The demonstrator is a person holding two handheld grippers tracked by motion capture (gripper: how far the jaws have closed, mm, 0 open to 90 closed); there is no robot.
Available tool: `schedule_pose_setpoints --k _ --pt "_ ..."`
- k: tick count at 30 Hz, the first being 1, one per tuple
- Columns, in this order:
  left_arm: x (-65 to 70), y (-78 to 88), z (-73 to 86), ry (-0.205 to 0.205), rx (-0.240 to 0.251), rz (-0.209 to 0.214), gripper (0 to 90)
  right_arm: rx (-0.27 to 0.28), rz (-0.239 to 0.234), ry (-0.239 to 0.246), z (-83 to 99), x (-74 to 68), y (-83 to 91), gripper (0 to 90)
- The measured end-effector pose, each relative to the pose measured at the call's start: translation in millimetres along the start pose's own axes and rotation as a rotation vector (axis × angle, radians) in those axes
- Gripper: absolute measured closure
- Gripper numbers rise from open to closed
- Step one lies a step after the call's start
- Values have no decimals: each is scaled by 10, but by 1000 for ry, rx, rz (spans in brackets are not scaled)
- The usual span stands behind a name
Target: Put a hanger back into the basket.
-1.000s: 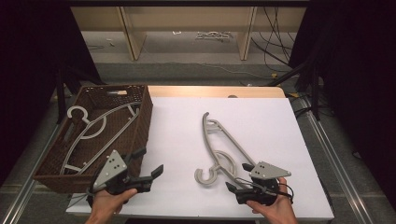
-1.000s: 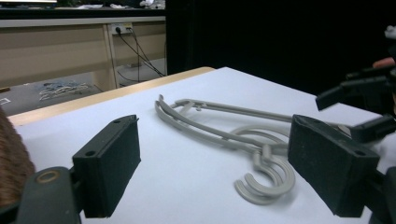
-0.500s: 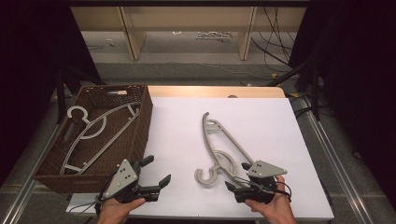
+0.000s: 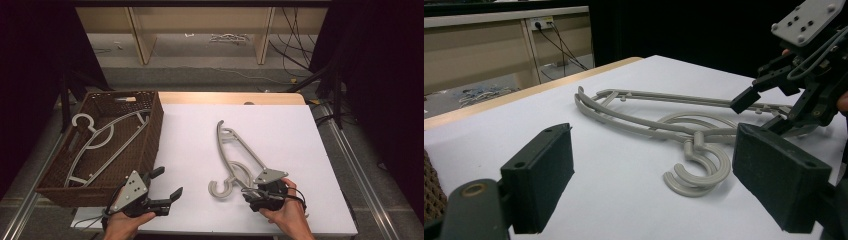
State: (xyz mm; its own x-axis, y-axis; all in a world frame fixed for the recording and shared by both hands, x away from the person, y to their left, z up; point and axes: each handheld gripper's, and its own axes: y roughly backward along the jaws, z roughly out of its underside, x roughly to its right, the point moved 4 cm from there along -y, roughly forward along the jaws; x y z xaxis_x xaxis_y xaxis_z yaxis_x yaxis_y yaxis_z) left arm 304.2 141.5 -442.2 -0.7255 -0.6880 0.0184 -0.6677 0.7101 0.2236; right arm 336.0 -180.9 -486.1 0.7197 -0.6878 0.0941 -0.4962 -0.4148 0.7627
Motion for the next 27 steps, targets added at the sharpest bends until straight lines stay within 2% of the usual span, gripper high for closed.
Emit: schedule_pose_setpoints --k 2,4,6,7,8,14,15,16,18,19,21,25,26,27 --pt "2 -1 0 -1 -1 0 165 -24 -16 4 -1 -1 -29 341" --pt "4 -1 -1 0 0 1 165 -36 -10 -20 0 -5 -59 383" --pt "3 -3 0 -1 -1 2 166 -70 -20 -31 2 15 -68 417" --pt "3 -3 1 -2 -2 2 166 -91 -33 -58 7 6 -70 428" --pt "2 -3 2 -2 -3 3 166 -80 -26 -53 6 22 -101 441" --pt "7 -4 1 -4 -3 5 169 -154 -43 -58 24 36 -139 537" --pt "8 -5 1 -5 -2 6 170 -158 -49 -68 23 31 -139 566" --pt "10 -6 1 -6 -2 7 170 -156 -53 -56 23 38 -145 587" --pt "11 -17 5 -4 3 13 171 -165 -62 -67 21 24 -149 615" --pt "11 -17 5 -4 2 12 171 -154 -62 -49 17 37 -161 633" --pt "11 -19 5 -3 4 15 172 -164 -68 -60 11 38 -161 652" --pt "15 -14 5 -5 -5 11 175 -176 -66 -69 4 50 -156 707" --pt "16 -14 6 -4 -7 11 176 -184 -64 -85 3 43 -148 724" --pt "18 -16 8 -2 -8 12 177 -178 -61 -71 1 57 -152 737"
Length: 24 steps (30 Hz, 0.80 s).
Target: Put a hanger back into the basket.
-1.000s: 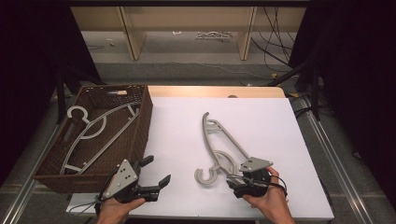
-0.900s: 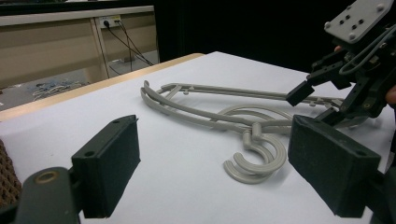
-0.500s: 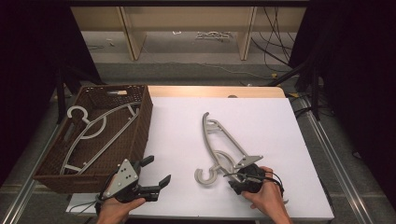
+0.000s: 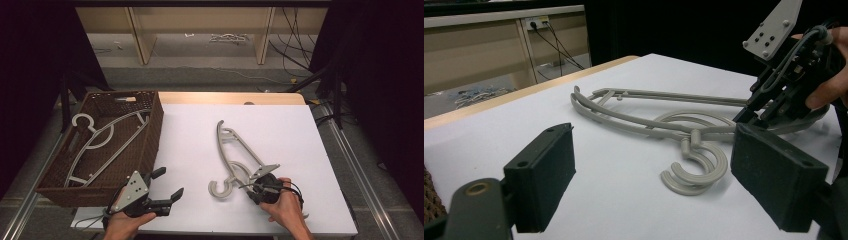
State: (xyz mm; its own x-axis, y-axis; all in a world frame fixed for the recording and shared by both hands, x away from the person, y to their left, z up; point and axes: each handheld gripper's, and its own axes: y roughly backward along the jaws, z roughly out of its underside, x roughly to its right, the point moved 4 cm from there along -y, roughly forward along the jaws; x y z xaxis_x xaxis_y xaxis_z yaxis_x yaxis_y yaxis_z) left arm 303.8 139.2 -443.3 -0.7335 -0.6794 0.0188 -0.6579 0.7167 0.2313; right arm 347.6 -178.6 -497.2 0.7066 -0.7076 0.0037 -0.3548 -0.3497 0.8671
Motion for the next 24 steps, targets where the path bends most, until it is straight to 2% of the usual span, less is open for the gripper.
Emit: schedule_pose_setpoints --k 2,5,6,10,12,13,14,17,24 --pt "-4 -1 2 -10 -5 1 177 -6 -6 -8 3 -8 11 756" --pt "-4 -3 2 -13 -4 0 180 7 -15 17 4 9 13 775" --pt "-4 -4 2 -14 -5 0 181 -3 -20 2 5 -4 32 779" --pt "-4 -5 4 -15 -6 0 182 13 -23 18 -22 -10 83 809" --pt "-4 -7 7 -15 -6 1 183 17 -21 17 -25 -9 108 811" --pt "-4 -7 7 -15 -6 1 183 27 -17 39 -28 3 109 811" --pt "-4 -7 7 -17 -6 1 183 22 -19 29 -29 -6 118 812" --pt "-3 -10 8 -18 -7 0 185 19 -7 44 -23 1 147 815" --pt "-7 -2 4 -19 -4 -1 187 76 1 56 -39 43 212 816"
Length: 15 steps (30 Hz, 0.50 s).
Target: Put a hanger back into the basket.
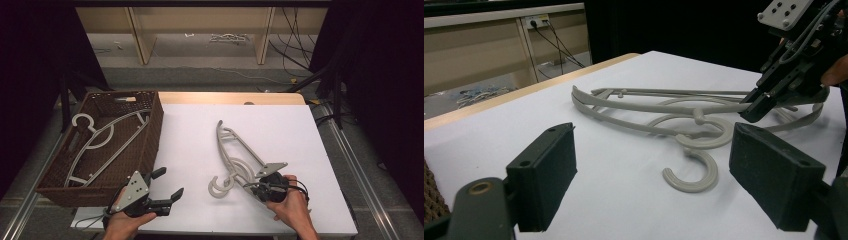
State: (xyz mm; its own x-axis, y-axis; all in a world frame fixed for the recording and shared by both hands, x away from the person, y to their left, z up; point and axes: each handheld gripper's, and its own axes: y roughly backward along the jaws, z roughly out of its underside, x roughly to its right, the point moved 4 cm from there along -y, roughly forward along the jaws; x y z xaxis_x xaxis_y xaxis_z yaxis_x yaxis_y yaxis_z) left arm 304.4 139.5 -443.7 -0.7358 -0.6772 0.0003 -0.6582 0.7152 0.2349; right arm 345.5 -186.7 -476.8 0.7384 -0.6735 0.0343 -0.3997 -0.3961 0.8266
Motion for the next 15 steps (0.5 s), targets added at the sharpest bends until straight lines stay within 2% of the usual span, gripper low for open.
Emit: schedule_pose_setpoints --k 2,4,6,8,10,11,14,15 --pt "-3 -1 1 -1 -3 0 188 11 20 2 -4 -10 19 817" --pt "-4 1 2 1 -4 0 188 -2 17 21 -13 -9 58 818" --pt "-5 1 0 1 -2 0 189 22 34 33 -11 5 75 818" --pt "-6 1 1 1 -3 0 189 2 25 36 -5 6 112 819" --pt "-6 5 -1 6 1 -4 190 33 33 68 -24 27 134 819" --pt "-9 6 -2 5 1 -5 190 38 51 50 -27 16 156 819" --pt "-14 7 -2 4 2 -5 191 53 50 57 -48 20 234 820" --pt "-15 10 -4 4 4 -6 192 74 63 60 -55 24 240 820"
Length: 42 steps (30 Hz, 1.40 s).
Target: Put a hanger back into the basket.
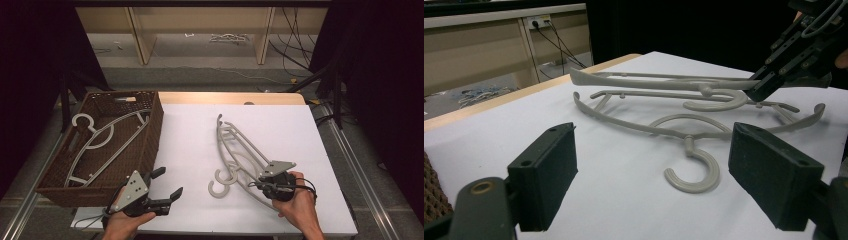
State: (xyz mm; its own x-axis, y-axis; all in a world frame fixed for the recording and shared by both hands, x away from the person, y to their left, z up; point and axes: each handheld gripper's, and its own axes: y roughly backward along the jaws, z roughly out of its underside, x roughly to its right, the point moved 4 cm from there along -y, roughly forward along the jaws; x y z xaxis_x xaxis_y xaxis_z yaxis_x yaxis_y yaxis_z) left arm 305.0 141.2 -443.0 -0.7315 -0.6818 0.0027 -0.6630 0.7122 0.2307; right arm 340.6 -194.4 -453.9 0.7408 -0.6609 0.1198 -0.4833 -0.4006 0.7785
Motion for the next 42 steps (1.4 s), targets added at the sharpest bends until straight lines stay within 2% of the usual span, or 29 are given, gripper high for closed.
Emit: schedule_pose_setpoints --k 1,3,4,5,6,7,8,11,12,13,14,15,20,22,25,28,29,30,31,34,39,40,42 --pt "-4 1 -1 -3 1 -2 195 -11 -11 6 -1 7 27 820" --pt "-10 0 0 -9 -2 -2 196 19 -9 40 -10 19 41 820" --pt "-12 -2 1 -11 -4 0 198 11 -15 47 -9 11 61 820" --pt "-12 -6 3 -12 -10 2 198 34 2 55 -16 3 56 820" --pt "-13 -9 4 -18 -13 4 197 16 -18 73 -19 -13 84 820" --pt "-17 -17 8 -32 -23 9 196 9 -19 67 -19 -27 93 820" --pt "-21 -23 16 -43 -38 14 193 29 -15 81 -27 -41 86 820" --pt "-51 -45 30 -54 -52 11 191 9 -38 95 -35 -107 117 821" --pt "-65 -46 31 -62 -63 12 191 12 -49 111 -46 -135 121 821" --pt "-86 -58 36 -71 -71 11 192 20 -43 106 -51 -160 121 820" --pt "-106 -65 40 -80 -82 -1 191 8 -61 116 -58 -182 140 821" --pt "-126 -77 45 -86 -92 -4 193 22 -53 123 -70 -201 134 821" --pt "-149 -189 47 -86 -145 47 196 18 -89 161 -114 -301 150 821" --pt "-157 -236 38 -120 -155 56 202 13 -95 186 -131 -327 144 821" --pt "-173 -294 19 -147 -170 57 211 15 -134 181 -138 -381 141 821" --pt "-156 -349 -12 -203 -182 59 212 7 -138 198 -143 -400 145 821" --pt "-153 -372 -18 -239 -195 72 216 16 -147 200 -150 -411 143 821" --pt "-141 -396 -16 -254 -209 83 221 17 -149 185 -156 -429 148 821" --pt "-138 -419 -13 -272 -219 89 229 19 -157 192 -163 -434 157 822" --pt "-88 -482 8 -279 -240 118 239 31 -152 203 -185 -460 167 821" --pt "-40 -542 -1 -387 -271 136 262 29 -178 220 -206 -531 176 821" --pt "-20 -559 -2 -377 -265 146 269 26 -180 222 -212 -545 178 822" --pt "-6 -580 -1 -398 -271 154 289 29 -198 233 -219 -572 180 822"
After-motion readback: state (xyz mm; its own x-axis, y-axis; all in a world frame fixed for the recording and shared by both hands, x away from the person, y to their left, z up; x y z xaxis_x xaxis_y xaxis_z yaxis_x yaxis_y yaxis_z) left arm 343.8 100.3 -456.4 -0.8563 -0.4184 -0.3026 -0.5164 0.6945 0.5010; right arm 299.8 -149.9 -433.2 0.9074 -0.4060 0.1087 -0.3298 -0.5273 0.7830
